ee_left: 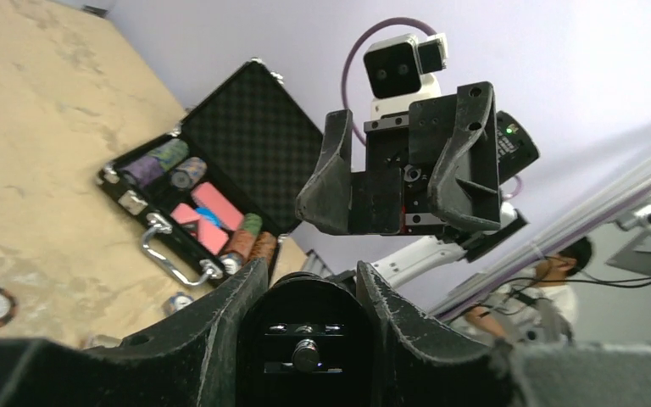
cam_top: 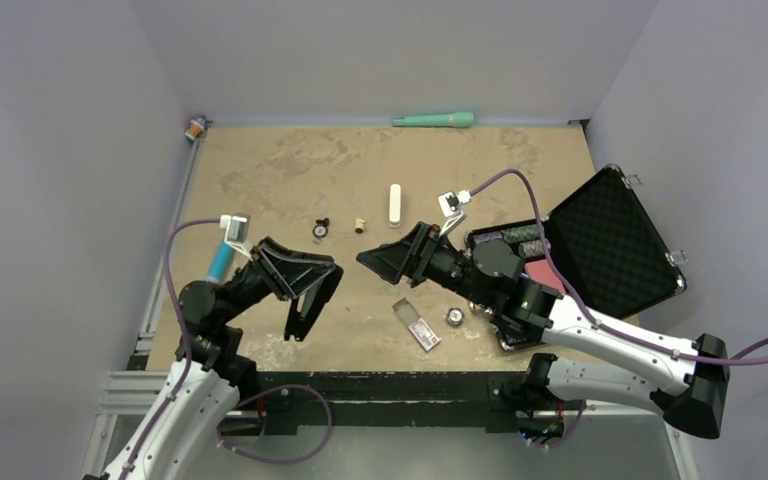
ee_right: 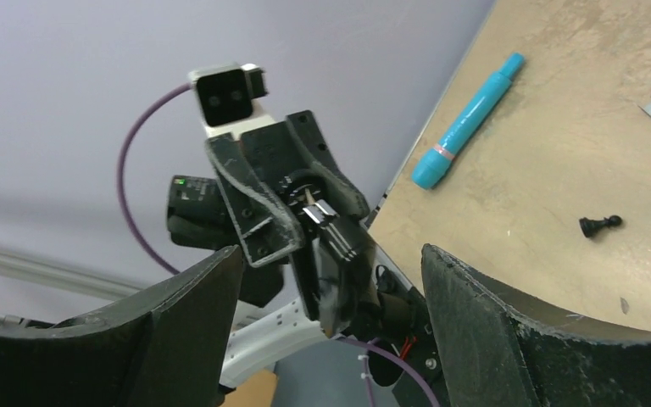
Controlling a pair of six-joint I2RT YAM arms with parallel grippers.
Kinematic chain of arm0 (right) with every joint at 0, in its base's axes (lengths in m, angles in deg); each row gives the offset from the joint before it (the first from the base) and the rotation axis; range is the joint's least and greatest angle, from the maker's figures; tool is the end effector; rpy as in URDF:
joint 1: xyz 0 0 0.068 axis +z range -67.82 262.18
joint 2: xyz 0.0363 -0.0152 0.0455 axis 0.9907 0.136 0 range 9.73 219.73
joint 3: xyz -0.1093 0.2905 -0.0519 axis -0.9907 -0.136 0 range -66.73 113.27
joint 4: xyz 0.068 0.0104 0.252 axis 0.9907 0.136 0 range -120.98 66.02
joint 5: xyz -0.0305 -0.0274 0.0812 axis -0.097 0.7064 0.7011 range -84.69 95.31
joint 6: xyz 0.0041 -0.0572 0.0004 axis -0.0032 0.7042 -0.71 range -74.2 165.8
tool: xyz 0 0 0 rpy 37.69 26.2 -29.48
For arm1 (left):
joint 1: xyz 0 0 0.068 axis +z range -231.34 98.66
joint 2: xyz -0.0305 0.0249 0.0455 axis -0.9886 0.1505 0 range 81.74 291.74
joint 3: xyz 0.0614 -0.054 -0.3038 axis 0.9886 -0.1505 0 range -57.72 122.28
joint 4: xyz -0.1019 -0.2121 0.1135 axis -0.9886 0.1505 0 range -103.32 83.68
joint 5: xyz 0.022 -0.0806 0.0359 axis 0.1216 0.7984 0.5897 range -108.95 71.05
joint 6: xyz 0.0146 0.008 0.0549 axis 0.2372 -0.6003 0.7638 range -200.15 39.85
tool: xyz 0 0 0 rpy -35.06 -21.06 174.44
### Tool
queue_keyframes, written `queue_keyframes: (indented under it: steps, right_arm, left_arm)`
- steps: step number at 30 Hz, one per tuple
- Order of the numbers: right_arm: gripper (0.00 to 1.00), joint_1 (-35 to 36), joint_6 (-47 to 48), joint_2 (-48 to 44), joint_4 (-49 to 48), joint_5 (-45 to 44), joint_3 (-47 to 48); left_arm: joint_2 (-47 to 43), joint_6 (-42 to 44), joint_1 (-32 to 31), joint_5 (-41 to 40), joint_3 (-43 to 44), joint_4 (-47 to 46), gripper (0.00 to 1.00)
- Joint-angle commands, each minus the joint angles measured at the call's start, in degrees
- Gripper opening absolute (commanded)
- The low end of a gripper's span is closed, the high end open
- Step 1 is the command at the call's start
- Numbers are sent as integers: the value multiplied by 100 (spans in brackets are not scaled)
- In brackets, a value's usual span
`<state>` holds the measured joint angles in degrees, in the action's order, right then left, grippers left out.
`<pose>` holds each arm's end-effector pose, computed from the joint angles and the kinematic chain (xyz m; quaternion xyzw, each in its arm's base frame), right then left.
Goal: Unload the staples from the stapler
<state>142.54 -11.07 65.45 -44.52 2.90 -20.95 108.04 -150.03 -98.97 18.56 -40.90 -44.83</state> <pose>0.1067 0.1841 0.3913 -0.0055 0.6845 0.6147 0.3919 0.0827 -0.0522 0.3082 0.0063 0.5926 -0.6729 0.4427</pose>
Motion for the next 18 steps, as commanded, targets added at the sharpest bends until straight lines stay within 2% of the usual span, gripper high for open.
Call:
queue_keyframes:
  steps: [1,4,8,13,18]
  right_arm:
    - [81,15,80,-131,140,-224,-126]
    - [80,18,79,-126,107,-233,-192]
    - [79,17,78,-57,19,-220,-242]
    - [78,18,252,110,-632,302,-459]
    - [91,20,584,366,-2049,1358,-985]
  left_arm:
    - [-383,1343,31,123,913,2128,0]
    - [-362,2002,31,157,1317,3376,0]
    - [-272,2565,31,113,1592,4193,0]
    - [-204,2571,31,45,1684,4300,0]
    - [-82,2247,31,-57,2194,4407,0]
